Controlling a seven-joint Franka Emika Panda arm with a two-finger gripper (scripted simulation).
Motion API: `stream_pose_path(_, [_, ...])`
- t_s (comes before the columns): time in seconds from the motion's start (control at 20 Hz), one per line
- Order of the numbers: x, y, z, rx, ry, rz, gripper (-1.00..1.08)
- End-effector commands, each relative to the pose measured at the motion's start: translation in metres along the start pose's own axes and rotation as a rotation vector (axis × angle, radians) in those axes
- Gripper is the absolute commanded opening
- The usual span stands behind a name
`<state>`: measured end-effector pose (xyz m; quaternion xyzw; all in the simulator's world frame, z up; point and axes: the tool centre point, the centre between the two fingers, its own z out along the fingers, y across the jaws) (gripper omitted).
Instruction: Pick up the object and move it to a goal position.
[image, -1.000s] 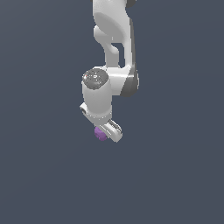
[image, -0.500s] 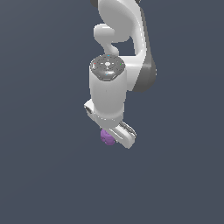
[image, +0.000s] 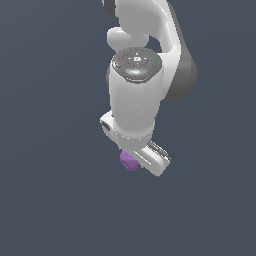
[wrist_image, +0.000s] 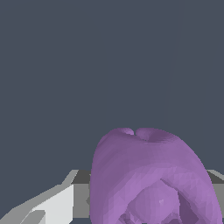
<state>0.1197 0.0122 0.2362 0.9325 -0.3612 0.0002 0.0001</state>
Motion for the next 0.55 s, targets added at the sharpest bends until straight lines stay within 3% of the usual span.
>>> stream_pose_path(0.0, [0.0015,-0.0052,-0.0053,0.0,0.0,0.0,-1.0])
stream_pose_path(0.5, [0.004,-0.0132,-0.0126,0.0,0.0,0.0,-1.0])
